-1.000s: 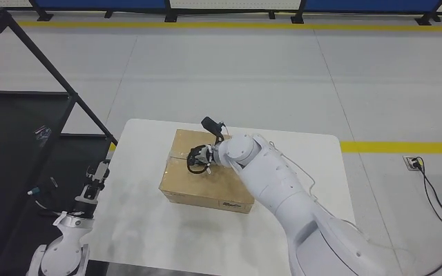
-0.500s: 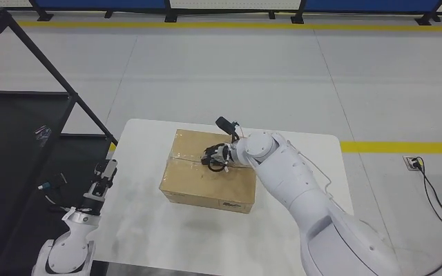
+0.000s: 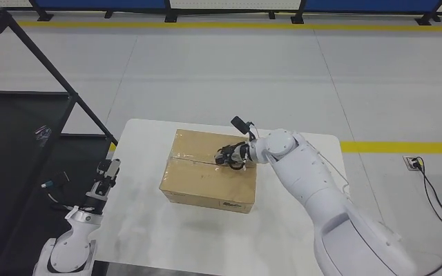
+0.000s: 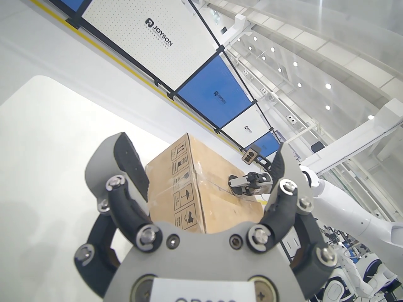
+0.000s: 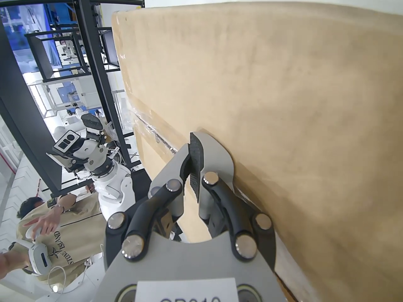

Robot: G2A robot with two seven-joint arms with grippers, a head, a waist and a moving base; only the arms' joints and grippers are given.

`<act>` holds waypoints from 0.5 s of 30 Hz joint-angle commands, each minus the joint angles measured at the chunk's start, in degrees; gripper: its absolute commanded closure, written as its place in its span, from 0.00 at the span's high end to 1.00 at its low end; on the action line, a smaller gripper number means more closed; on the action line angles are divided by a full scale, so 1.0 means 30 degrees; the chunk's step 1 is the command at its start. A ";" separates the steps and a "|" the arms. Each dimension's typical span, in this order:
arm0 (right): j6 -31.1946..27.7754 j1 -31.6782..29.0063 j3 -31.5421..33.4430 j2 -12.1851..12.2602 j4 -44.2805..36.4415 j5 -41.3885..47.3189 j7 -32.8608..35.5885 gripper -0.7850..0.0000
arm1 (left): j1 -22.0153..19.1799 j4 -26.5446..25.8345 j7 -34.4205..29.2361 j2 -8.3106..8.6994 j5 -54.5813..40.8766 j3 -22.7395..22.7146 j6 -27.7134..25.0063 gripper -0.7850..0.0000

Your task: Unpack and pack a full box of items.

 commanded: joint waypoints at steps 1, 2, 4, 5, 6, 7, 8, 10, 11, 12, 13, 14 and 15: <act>-0.0124 0.0022 0.0098 0.0218 0.0010 -0.0055 0.0017 0.00 | -0.0020 -0.0035 -0.0003 0.0001 0.0033 0.0055 0.0031 1.00; -0.0152 -0.0006 0.0143 0.0318 -0.0046 -0.0088 0.0031 0.00 | -0.0024 -0.0036 -0.0010 0.0001 0.0039 0.0085 0.0053 1.00; -0.0091 -0.0052 0.0212 0.0515 -0.0129 -0.0210 -0.0093 0.00 | -0.0043 -0.0068 -0.0028 0.0004 0.0069 0.0142 0.0055 1.00; -0.0163 -0.0118 0.0302 0.0610 -0.0222 -0.0130 0.0046 0.00 | -0.0048 -0.0073 -0.0024 0.0007 0.0119 0.0155 0.0075 1.00; -0.0318 -0.0163 0.0413 0.0724 -0.0279 -0.0015 0.0316 0.00 | -0.0051 -0.0082 -0.0003 0.0007 0.0135 0.0172 0.0094 1.00; -0.0373 -0.0166 0.0479 0.0849 -0.0249 -0.0025 0.0343 0.00 | -0.0051 -0.0092 -0.0013 0.0010 0.0155 0.0191 0.0093 1.00; -0.0421 -0.0192 0.0522 0.0957 -0.0294 -0.0077 0.0308 0.00 | -0.0050 -0.0093 -0.0029 0.0013 0.0150 0.0198 0.0098 1.00; -0.0543 -0.0289 0.0661 0.1164 -0.0461 -0.0041 0.0494 0.00 | -0.0054 -0.0104 -0.0053 0.0023 0.0191 0.0203 0.0107 1.00; -0.0671 -0.0343 0.0748 0.1268 -0.0584 0.0014 0.0598 0.00 | -0.0054 -0.0107 -0.0066 0.0025 0.0193 0.0219 0.0129 1.00; -0.0871 -0.0424 0.0844 0.1378 -0.0725 0.0096 0.0866 0.00 | -0.0059 -0.0121 -0.0071 0.0026 0.0185 0.0238 0.0154 1.00; -0.0993 -0.0474 0.0932 0.1496 -0.0812 0.0139 0.1064 0.00 | -0.0063 -0.0142 -0.0086 0.0028 0.0203 0.0259 0.0148 1.00; -0.1012 -0.0493 0.0990 0.1618 -0.0857 0.0094 0.1055 0.00 | -0.0071 -0.0150 -0.0077 0.0030 0.0242 0.0274 0.0187 1.00; -0.1045 -0.0542 0.1041 0.1725 -0.0984 0.0048 0.1094 0.00 | -0.0080 -0.0171 -0.0091 0.0030 0.0255 0.0311 0.0226 1.00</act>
